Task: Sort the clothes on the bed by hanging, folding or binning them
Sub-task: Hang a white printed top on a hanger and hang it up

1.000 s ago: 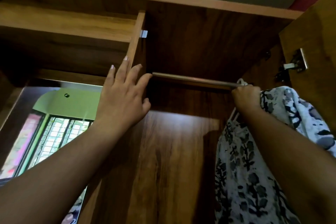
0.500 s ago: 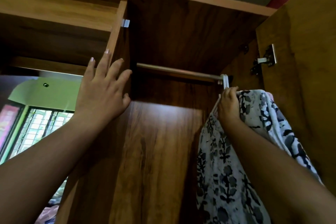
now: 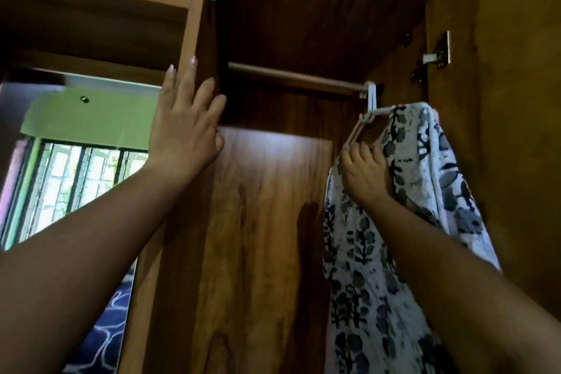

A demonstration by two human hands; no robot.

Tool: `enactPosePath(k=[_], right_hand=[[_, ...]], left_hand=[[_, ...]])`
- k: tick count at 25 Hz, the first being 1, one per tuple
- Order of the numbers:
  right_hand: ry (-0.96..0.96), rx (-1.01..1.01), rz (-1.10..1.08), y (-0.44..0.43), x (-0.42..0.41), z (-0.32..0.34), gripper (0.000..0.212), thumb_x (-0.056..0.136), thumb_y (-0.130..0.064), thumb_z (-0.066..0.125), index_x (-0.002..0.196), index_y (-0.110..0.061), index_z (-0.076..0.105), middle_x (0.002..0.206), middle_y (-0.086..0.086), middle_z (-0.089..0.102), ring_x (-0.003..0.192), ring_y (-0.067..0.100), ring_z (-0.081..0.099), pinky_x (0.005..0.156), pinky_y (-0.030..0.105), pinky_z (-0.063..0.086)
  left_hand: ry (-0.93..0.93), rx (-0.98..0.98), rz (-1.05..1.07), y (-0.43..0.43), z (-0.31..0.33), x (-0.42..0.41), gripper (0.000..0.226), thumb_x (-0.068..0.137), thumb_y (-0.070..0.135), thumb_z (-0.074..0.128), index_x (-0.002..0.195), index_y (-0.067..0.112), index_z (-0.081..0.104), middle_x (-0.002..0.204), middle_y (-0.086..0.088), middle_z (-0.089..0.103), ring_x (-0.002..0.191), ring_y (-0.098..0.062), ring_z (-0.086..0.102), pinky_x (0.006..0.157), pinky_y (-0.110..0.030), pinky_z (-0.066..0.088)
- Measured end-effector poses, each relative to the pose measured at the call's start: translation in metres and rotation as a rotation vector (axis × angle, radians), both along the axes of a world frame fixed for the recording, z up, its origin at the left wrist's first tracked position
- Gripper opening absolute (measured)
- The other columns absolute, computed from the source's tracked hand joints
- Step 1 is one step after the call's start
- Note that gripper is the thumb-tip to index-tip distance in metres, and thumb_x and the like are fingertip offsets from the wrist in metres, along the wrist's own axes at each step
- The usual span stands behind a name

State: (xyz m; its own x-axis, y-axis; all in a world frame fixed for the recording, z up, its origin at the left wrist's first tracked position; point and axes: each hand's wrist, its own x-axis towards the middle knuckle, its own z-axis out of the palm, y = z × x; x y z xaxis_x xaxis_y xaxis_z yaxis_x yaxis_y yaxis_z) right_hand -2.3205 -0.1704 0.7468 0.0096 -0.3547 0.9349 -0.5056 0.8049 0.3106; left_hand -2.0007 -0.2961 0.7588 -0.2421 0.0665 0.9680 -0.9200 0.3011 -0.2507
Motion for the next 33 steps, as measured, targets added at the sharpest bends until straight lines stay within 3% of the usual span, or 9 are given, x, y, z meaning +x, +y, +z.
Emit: enactPosePath(k=[4,7,9,13,19,21,24,29,33], right_hand=[[-0.132,0.021,0.385,0.007,0.002,-0.043,0.044,0.066,0.004,0.059,0.109,0.009,0.059,0.102,0.028,0.061,0.093,0.044,0.059,0.087,0.044,0.045],[-0.387,0.159,0.382,0.028,0.017,-0.082,0.046,0.081,0.001,0.054,0.127,0.006,0.049,0.125,0.026,0.05,0.115,0.045,0.047,0.096,0.038,0.031],[-0.568,0.245,0.356,0.044,0.028,-0.105,0.05,0.091,-0.011,0.051,0.139,-0.005,0.038,0.143,0.018,0.036,0.13,0.035,0.035,0.105,0.037,0.03],[-0.657,0.228,0.372,0.07,0.053,-0.146,0.046,0.092,-0.021,0.056,0.135,-0.009,0.045,0.136,0.015,0.043,0.121,0.034,0.044,0.098,0.038,0.042],[-1.104,0.325,0.303,0.111,0.077,-0.226,0.049,0.091,-0.026,0.06,0.135,-0.011,0.044,0.137,0.014,0.041,0.122,0.032,0.045,0.1,0.038,0.043],[-1.125,0.381,0.267,0.127,0.079,-0.257,0.049,0.091,-0.025,0.06,0.135,-0.01,0.044,0.139,0.014,0.041,0.123,0.033,0.045,0.099,0.039,0.044],[-1.157,0.502,0.265,0.153,0.094,-0.298,0.053,0.09,-0.023,0.062,0.137,-0.009,0.042,0.139,0.017,0.041,0.121,0.034,0.046,0.095,0.037,0.042],[-1.299,0.582,0.44,0.19,0.136,-0.338,0.05,0.087,-0.015,0.067,0.133,-0.01,0.05,0.135,0.013,0.049,0.111,0.03,0.058,0.092,0.037,0.049],[-1.305,0.768,0.487,0.218,0.178,-0.368,0.053,0.085,-0.018,0.068,0.132,-0.003,0.049,0.113,0.011,0.057,0.104,0.024,0.056,0.082,0.025,0.043]], left_hand=[[-0.114,-0.006,0.177,0.002,-0.032,0.0,0.062,0.094,0.05,0.027,0.147,0.019,0.025,0.157,-0.01,0.02,0.147,-0.034,-0.004,0.115,-0.054,-0.007],[-0.21,0.001,0.25,0.004,-0.064,0.0,0.065,0.094,0.052,0.026,0.149,0.018,0.018,0.156,-0.011,0.021,0.147,-0.034,0.005,0.116,-0.054,-0.006],[-0.297,0.03,0.25,0.004,-0.09,-0.001,0.068,0.094,0.054,0.025,0.15,0.017,0.012,0.154,-0.01,0.024,0.145,-0.033,0.018,0.117,-0.053,-0.003],[-0.433,0.156,0.096,0.001,-0.145,-0.002,0.07,0.093,0.053,0.034,0.149,0.018,0.01,0.136,-0.006,0.047,0.107,-0.024,0.059,0.114,-0.045,0.019],[-0.614,0.488,-0.157,0.024,-0.231,0.008,0.069,0.092,0.059,0.031,0.151,0.029,0.012,0.138,-0.003,0.047,0.11,-0.023,0.059,0.098,-0.037,0.039],[-0.613,0.61,-0.205,0.042,-0.256,0.012,0.066,0.091,0.059,0.036,0.149,0.031,0.022,0.134,-0.001,0.051,0.11,-0.024,0.058,0.091,-0.035,0.042],[-0.666,0.8,-0.224,0.068,-0.3,0.028,0.065,0.09,0.056,0.042,0.146,0.03,0.027,0.133,-0.001,0.052,0.114,-0.024,0.055,0.096,-0.035,0.04],[-0.723,1.032,-0.262,0.111,-0.354,0.058,0.065,0.088,0.052,0.052,0.143,0.026,0.032,0.133,-0.003,0.049,0.119,-0.025,0.051,0.092,-0.037,0.045],[-0.682,1.451,-0.356,0.152,-0.393,0.1,0.056,0.084,0.036,0.065,0.134,0.02,0.048,0.13,-0.004,0.056,0.116,-0.024,0.056,0.095,-0.032,0.045]])
